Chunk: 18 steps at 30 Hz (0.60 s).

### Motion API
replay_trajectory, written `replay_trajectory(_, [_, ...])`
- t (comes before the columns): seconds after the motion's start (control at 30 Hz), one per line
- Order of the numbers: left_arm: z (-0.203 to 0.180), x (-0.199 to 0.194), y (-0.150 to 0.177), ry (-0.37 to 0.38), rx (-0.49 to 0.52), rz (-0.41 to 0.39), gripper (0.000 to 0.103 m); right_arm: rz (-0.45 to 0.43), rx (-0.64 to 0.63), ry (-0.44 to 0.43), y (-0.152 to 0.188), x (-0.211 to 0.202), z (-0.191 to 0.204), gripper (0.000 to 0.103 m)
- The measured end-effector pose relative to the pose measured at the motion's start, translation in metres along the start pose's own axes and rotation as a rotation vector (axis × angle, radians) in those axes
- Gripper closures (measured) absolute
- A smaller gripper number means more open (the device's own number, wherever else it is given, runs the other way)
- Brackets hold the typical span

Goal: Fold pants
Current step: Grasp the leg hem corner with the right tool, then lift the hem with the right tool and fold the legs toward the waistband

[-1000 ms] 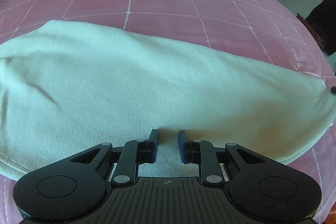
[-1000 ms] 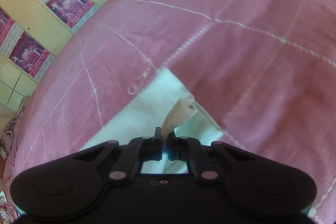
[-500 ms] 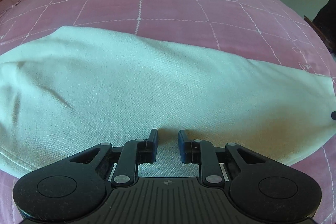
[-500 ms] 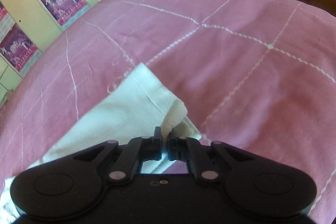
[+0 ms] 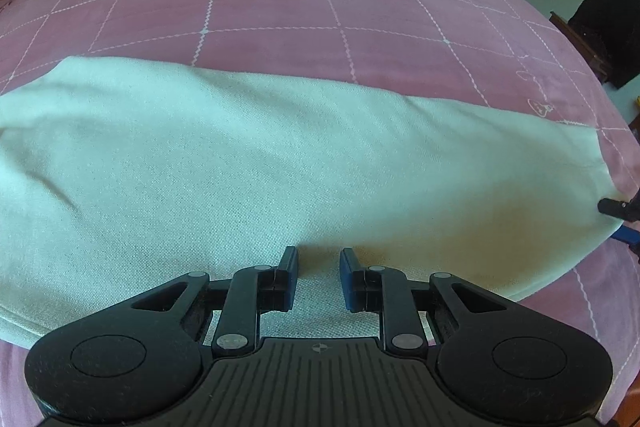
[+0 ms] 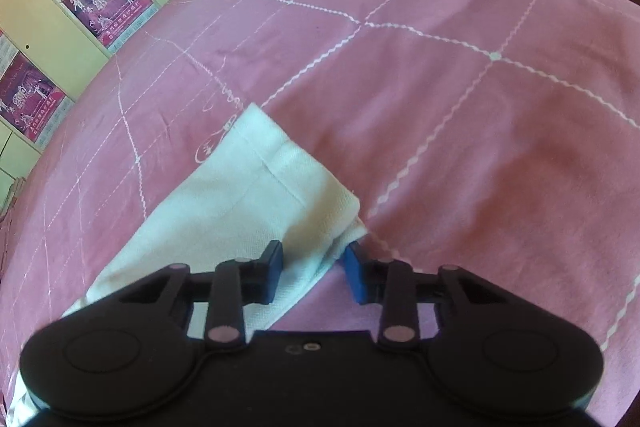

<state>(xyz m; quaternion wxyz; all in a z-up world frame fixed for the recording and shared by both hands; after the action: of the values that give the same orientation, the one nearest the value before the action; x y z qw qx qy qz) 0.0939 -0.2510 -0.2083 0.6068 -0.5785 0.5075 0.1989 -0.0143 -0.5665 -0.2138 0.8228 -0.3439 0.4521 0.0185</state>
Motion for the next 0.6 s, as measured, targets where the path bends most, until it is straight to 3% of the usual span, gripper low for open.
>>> replay_trajectory(0.13, [-0.011, 0.004, 0.003, -0.055, 0.063, -0.01, 0.079, -0.002, 0.033, -0.017, 0.0, 0.006, 0.003, 0.054])
replay_trajectory(0.2, [-0.014, 0.005, 0.005, -0.073, 0.073, -0.018, 0.079, -0.004, -0.002, 0.001, -0.002, 0.005, 0.01, 0.07])
replay_trajectory(0.23, [-0.015, 0.006, 0.005, -0.077, 0.069, -0.02, 0.079, -0.011, -0.003, -0.041, -0.001, 0.002, 0.013, 0.095])
replay_trajectory(0.27, [-0.015, 0.006, 0.005, -0.081, 0.069, -0.022, 0.079, -0.026, 0.002, -0.075, 0.0, -0.004, 0.016, 0.097])
replay_trajectory(0.33, [-0.017, 0.007, 0.006, -0.086, 0.074, -0.026, 0.079, -0.07, -0.071, -0.041, 0.003, -0.009, 0.023, 0.097])
replay_trajectory(0.4, [-0.017, 0.007, 0.005, -0.086, 0.079, -0.025, 0.079, -0.018, -0.035, -0.025, 0.006, 0.002, 0.014, 0.098])
replay_trajectory(0.47, [-0.016, 0.007, 0.003, -0.079, 0.081, -0.011, 0.079, -0.031, -0.002, -0.031, 0.003, -0.004, 0.014, 0.098])
replay_trajectory(0.6, [0.007, -0.003, -0.011, 0.007, -0.035, 0.038, 0.079, -0.117, -0.117, -0.075, -0.006, -0.036, 0.053, 0.097])
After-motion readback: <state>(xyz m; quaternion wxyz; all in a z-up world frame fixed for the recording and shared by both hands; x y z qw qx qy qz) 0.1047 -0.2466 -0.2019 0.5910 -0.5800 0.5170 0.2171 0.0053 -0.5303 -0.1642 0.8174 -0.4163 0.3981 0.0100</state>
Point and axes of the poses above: each gripper's, at about its wrist camera, not at the fingertips, and x roughly the way its jaws point, z to its left, y to its underside, the point moved 3 cm from there along x, roughly the way its jaws point, and after that the axes turned 6 degrees about -x, right-handed, at the moved point
